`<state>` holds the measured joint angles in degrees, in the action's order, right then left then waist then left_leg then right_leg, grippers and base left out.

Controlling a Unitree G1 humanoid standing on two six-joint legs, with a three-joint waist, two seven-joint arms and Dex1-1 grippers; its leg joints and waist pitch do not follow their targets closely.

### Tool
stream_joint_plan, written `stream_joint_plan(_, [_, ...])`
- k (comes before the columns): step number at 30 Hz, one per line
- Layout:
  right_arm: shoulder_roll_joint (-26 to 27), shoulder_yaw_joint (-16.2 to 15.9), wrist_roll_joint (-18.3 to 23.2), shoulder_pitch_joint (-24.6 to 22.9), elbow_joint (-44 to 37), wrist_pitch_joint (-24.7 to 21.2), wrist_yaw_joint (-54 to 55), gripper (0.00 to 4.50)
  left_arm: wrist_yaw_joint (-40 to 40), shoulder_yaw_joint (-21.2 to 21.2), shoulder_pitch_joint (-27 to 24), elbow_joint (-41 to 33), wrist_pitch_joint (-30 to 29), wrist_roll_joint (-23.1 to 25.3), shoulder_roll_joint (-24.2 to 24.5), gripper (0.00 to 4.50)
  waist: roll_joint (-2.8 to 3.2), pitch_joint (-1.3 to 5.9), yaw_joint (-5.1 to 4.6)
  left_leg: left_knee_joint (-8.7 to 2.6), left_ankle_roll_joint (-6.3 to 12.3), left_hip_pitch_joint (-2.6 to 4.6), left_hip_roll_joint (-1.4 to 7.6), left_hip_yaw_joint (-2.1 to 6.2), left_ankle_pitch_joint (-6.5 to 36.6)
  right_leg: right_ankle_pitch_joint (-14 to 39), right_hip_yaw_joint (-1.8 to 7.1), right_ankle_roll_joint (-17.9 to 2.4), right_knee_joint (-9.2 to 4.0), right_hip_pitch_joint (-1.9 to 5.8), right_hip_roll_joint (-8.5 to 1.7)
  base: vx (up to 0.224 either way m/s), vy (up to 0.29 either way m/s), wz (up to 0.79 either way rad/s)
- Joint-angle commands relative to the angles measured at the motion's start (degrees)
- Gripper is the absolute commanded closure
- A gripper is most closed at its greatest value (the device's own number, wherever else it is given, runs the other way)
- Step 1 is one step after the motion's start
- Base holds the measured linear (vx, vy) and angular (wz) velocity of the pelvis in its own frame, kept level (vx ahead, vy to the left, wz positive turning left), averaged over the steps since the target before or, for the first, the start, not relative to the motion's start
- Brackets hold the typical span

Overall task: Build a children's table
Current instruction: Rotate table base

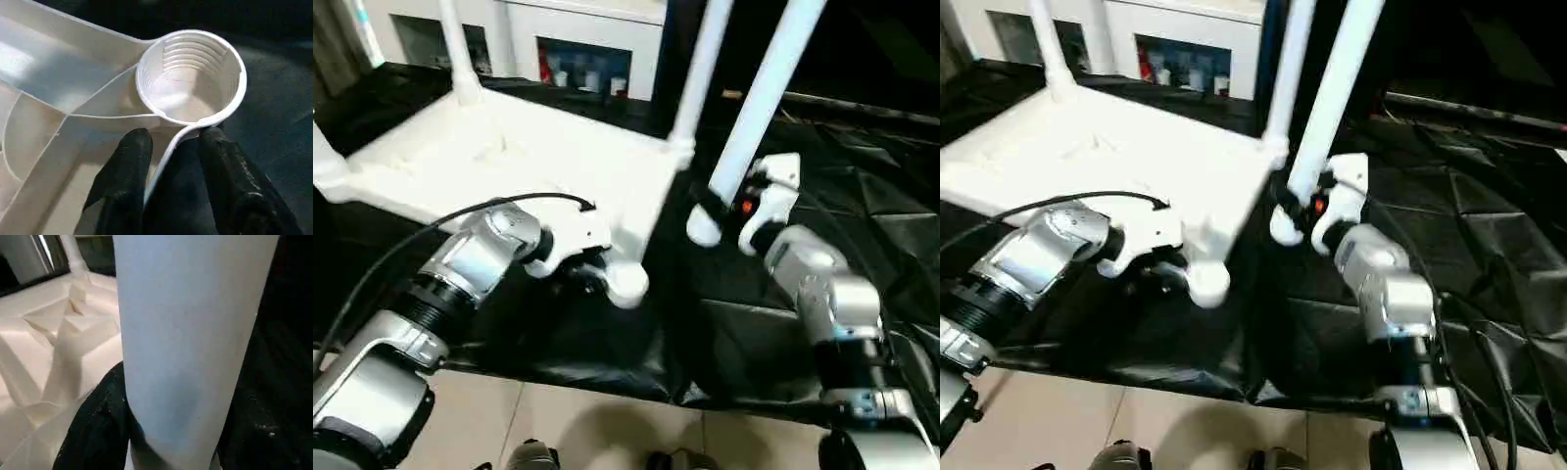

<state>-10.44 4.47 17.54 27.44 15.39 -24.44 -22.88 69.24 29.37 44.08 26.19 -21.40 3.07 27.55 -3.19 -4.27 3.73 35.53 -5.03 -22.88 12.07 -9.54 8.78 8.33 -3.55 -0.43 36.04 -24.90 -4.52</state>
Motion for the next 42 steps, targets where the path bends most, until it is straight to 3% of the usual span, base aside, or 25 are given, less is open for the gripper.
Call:
stream_joint_plan(1, [-0.7,0.5,-0.1,-0.5,-2.7,0.1,0.6,2.59,-5.4,-2.4,0.3,2.1,-1.1,-0.3,-3.3,3.06,1.49,5.0,-0.02,-4.59,-3.01,1.56,0.38,-0.05,18.5,18.0,2.01,-10.3,-4.5,3.6,-2.7,0.0,0.0,0.0])
stream_joint_plan(7, [-0.2,0.5,-0.4,-1.9,-3.8,-0.7,1.7,2.59,-13.4,-5.2,0.6,2.9,-8.1,0.0,-7.5,3.45,1.1,4.85,-0.21,-4.36,-1.99,1.51,0.08,-0.05,19.3,24.4,1.6,-7.7,-5.58,3.39,-2.62,0.0,0.0,0.0])
stream_joint_plan(10, [-0.1,0.7,-0.4,-2.0,-4.0,-1.1,2.2,2.59,-17.3,-6.2,0.5,3.9,-10.0,1.1,-8.9,3.62,0.83,4.79,-0.61,-4.39,-1.69,1.18,-0.08,0.06,19.6,26.7,1.34,-6.2,-5.99,3.48,-2.54,0.0,0.0,0.0])
stream_joint_plan(15, [0.2,0.6,-0.4,-2.1,-4.0,-1.4,2.9,2.59,-23.6,-6.8,0.4,6.9,-10.4,3.2,-11.0,4.02,0.81,4.64,-0.96,-4.11,-1.02,1.49,-0.38,0.2,21.1,32.2,0.72,-3.6,-6.96,3.05,-2.37,0.0,0.0,0.0])
stream_joint_plan(16, [0.2,0.6,-0.4,-2.1,-4.0,-1.4,3.0,2.59,-24.2,-6.7,0.2,7.0,-8.6,3.4,-11.2,4.02,0.81,4.65,-1.03,-4.07,-0.92,1.51,-0.48,0.3,21.6,33.6,0.41,-3.0,-7.29,3.11,-2.4,0.0,0.0,0.0])
stream_joint_plan(17, [0.4,0.6,-0.4,-2.2,-4.2,-1.5,3.2,2.59,-25.8,-6.3,-0.3,7.1,-1.8,4.2,-11.2,4.14,0.99,4.6,-1.18,-4.21,-0.83,1.58,-0.42,0.55,22.3,34.4,0.14,-2.5,-7.65,3.09,-2.46,0.0,0.0,0.0])
stream_joint_plan(18, [0.4,0.6,-0.4,-2.3,-4.3,-1.5,3.3,2.59,-26.3,-6.2,-0.4,7.1,0.9,4.5,-11.2,4.14,1.1,4.59,-1.3,-4.39,-0.75,1.5,-0.38,0.8,22.8,34.5,-0.08,-2.3,-7.88,3.24,-2.48,0.0,0.0,0.0])
stream_joint_plan(20, [0.6,0.8,0.0,-2.5,-4.8,-1.4,3.5,2.59,-27.1,-7.6,-0.8,6.6,5.6,3.4,-11.7,3.92,1.69,4.59,-1.88,-4.92,-0.75,1.81,0.12,1.43,25.4,32.8,-0.79,-3.1,-8.25,3.69,-2.73,0.0,0.0,0.0])
stream_joint_plan(21, [0.7,1.1,0.2,-2.8,-5.2,-1.3,3.7,2.59,-25.9,-9.6,-1.3,4.7,5.4,1.1,-12.2,3.83,2.2,4.57,-1.92,-5.01,-0.74,2.13,0.34,1.64,26.4,32.0,-0.99,-3.8,-8.32,3.74,-2.9,0.0,0.0,0.0])
stream_joint_plan(23, [0.9,1.7,0.8,-3.4,-6.4,-1.2,3.9,2.59,-25.5,-13.2,-2.6,0.1,3.6,-2.3,-12.9,3.79,2.29,4.63,-2.19,-5.46,-0.91,2.05,0.78,1.91,27.4,27.6,-1.32,-6.1,-8.03,4.44,-3.27,0.0,0.0,0.0])
stream_joint_plan(26, [1.1,2.8,2.0,-4.8,-9.5,-1.3,4.6,2.59,-32.3,-20.8,-5.0,-6.9,6.4,-6.0,-15.2,3.57,1.65,4.37,-1.99,-5.08,-0.67,2.64,0.27,1.27,27.7,28.6,-1.37,-7.0,-8.23,3.89,-3.22,0.0,0.0,0.0])
stream_joint_plan(27, [1.2,3.2,2.3,-6.0,-11.8,-2.1,5.3,2.59,-37.2,-24.9,-7.0,-10.9,7.8,-7.5,-17.0,3.57,1.74,4.29,-1.9,-4.98,-0.57,2.85,0.28,1.26,27.9,29.3,-1.41,-6.8,-8.24,3.69,-3.29,0.0,0.0,0.0])
stream_joint_plan(29, [1.2,3.2,2.2,-6.9,-13.3,-2.7,5.8,2.59,-40.6,-26.9,-8.5,-12.8,8.7,-8.2,-18.1,3.51,1.81,4.04,-2.26,-4.93,-0.42,3.22,0.27,1.23,29.1,32.4,-1.87,-4.7,-8.94,3.42,-3.03,0.0,0.0,0.0])
stream_joint_plan(31, [0.4,1.6,-0.4,-10.3,-17.4,-3.2,7.4,2.59,-46.9,-30.4,-12.6,-17.6,9.9,-9.6,-20.2,3.51,1.07,3.88,-2.63,-4.92,-0.44,2.99,0.13,1.26,29.5,34.7,-2.31,-2.4,-9.47,3.69,-2.87,0.0,0.0,0.0])
stream_joint_plan(32, [0.5,1.7,-0.4,-10.7,-17.6,-3.3,7.6,2.59,-47.6,-30.7,-13.3,-18.3,10.0,-9.3,-20.4,3.51,1.33,3.8,-2.58,-4.74,-0.46,3.2,0.04,1.25,29.8,36.0,-2.5,-1.8,-9.61,3.5,-2.95,0.0,0.0,0.0])
stream_joint_plan(33, [1.4,2.2,0.3,-13.0,-19.5,-4.2,8.6,2.59,-52.5,-32.6,-18.0,-23.8,11.0,-7.1,-22.1,3.51,1.5,3.68,-2.92,-4.45,-0.51,3.55,-0.03,1.46,30.6,39.3,-3.44,0.4,-10.65,3.56,-3.17,0.0,0.0,0.0])
stream_joint_plan(34, [1.3,2.0,-1.5,-14.2,-20.5,-3.5,10.1,2.59,-53.6,-33.2,-20.4,-26.0,11.1,-6.2,-22.5,3.51,1.33,3.75,-3.22,-4.64,-0.49,3.31,0.29,1.52,30.9,38.9,-3.71,0.8,-10.71,3.88,-3.12,0.0,0.0,0.0])
stream_joint_plan(35, [1.6,1.8,-3.0,-15.5,-21.5,-2.5,11.6,2.59,-55.1,-33.9,-22.8,-27.3,12.2,-4.8,-22.6,3.51,1.84,3.61,-3.61,-5.47,-0.92,2.85,0.99,2.06,32.5,37.0,-4.26,1.2,-10.67,4.69,-3.12,0.0,0.0,0.0])
stream_joint_plan(36, [1.8,1.6,-3.9,-16.7,-22.6,-1.6,12.1,2.59,-55.9,-34.0,-24.7,-27.8,13.9,-3.5,-22.2,3.51,2.1,3.6,-3.68,-5.74,-0.82,2.99,1.13,2.15,34.0,36.7,-4.45,1.5,-10.72,4.82,-2.91,0.0,0.0,0.0])
stream_joint_plan(37, [1.6,1.0,-4.6,-18.2,-23.8,0.1,11.6,2.59,-55.2,-33.9,-27.1,-28.3,15.6,-2.8,-21.4,3.51,2.6,3.51,-3.96,-6.39,-0.75,3.65,1.77,2.4,37.7,34.0,-4.69,1.2,-10.39,5.02,-2.67,0.0,0.0,0.0])
stream_joint_plan(38, [1.1,0.2,-4.9,-20.0,-24.8,2.4,10.1,2.59,-53.5,-33.1,-29.6,-28.5,16.6,-2.4,-20.3,3.51,2.5,3.45,-4.12,-7.47,-1.01,2.85,2.41,2.82,39.8,31.9,-4.27,1.0,-8.98,6.29,-2.74,0.0,0.0,0.0])
stream_joint_plan(39, [1.1,0.2,-4.9,-20.0,-24.8,2.4,10.1,2.59,-53.5,-33.1,-29.6,-28.5,16.6,-2.4,-20.3,3.51,2.39,3.26,-4.13,-7.97,-1.31,2.68,2.62,2.9,41.5,32.1,-3.89,1.2,-8.41,6.56,-2.69,0.0,0.0,0.0])
stream_joint_plan(40, [1.3,0.4,-4.3,-20.8,-25.0,2.8,9.6,2.59,-52.7,-32.5,-30.6,-28.3,16.8,-2.4,-19.9,3.51,2.36,2.78,-4.1,-8.28,-1.92,4.01,2.49,2.66,45.7,35.7,-3.96,1.3,-8.61,5.91,-2.23,0.0,0.0,0.0])
stream_joint_plan(41, [1.9,1.0,-3.1,-21.7,-25.4,3.0,9.5,2.59,-53.8,-32.2,-31.8,-28.4,15.1,-3.3,-20.4,3.51,2.66,1.69,-4.48,-9.3,-2.21,4.93,2.65,2.05,51.0,40.2,-6.29,1.9,-8.36,5.93,-0.28,0.0,0.0,0.0])
stream_joint_plan(42, [1.9,1.0,-3.1,-21.7,-25.5,3.0,9.5,2.59,-53.8,-32.2,-31.9,-28.4,15.1,-3.3,-20.5,3.51,3.51,1.25,-3.39,-12.97,-2.33,1.5,4.25,1.33,54.5,35.2,-6.02,0.8,-0.94,9.52,0.48,-0.052,-0.045,0.03])
